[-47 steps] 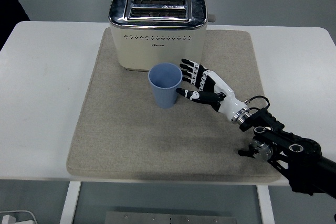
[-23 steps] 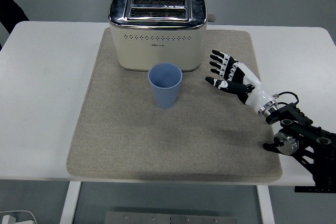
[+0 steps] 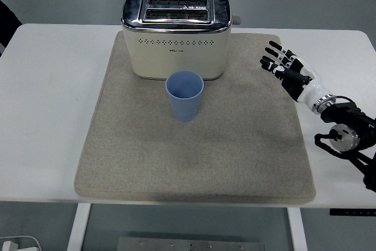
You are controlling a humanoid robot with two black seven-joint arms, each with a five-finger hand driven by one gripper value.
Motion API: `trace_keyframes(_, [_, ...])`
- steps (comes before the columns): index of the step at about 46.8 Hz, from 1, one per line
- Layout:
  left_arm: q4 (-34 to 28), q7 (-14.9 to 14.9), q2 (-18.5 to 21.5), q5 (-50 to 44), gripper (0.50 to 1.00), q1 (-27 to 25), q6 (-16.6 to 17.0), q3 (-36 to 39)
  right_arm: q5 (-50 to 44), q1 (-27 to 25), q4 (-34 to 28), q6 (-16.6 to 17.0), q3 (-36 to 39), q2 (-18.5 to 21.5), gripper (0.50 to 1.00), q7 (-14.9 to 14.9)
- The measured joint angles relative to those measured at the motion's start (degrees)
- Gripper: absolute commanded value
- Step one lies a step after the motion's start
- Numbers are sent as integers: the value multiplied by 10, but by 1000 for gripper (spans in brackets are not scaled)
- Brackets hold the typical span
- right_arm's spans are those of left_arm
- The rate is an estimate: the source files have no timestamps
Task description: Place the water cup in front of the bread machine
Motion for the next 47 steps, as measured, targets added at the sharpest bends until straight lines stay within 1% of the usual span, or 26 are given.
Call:
trace_keyframes(4, [0, 0, 0, -1, 1000, 0, 0, 0, 5, 13, 0, 2, 6, 1, 913, -29])
trace_keyframes(8, [0, 0, 0, -1, 1000, 0, 0, 0, 7, 29, 0, 4, 6, 2, 915, -49])
trace_keyframes(14, [0, 0, 0, -1, 1000, 0, 0, 0, 7, 38, 0, 13, 4, 1, 913, -71])
trace_keyframes(18, [0, 0, 0, -1, 1000, 0, 0, 0, 6, 58, -1, 17, -4, 0, 915, -75])
trace_keyframes(23, [0, 0, 0, -1, 1000, 0, 0, 0, 3, 66, -2, 23, -10, -2, 913, -78])
trace_keyframes(28, [0, 0, 0, -1, 1000, 0, 0, 0, 3, 72, -3, 24, -14, -13, 915, -79])
trace_keyframes(37, [0, 0, 0, -1, 1000, 0, 0, 0, -1, 74, -4, 25, -16, -17, 915, -76])
trace_keyframes(47, [0, 0, 0, -1, 1000, 0, 0, 0, -2, 74, -16, 29, -34, -17, 915, -77])
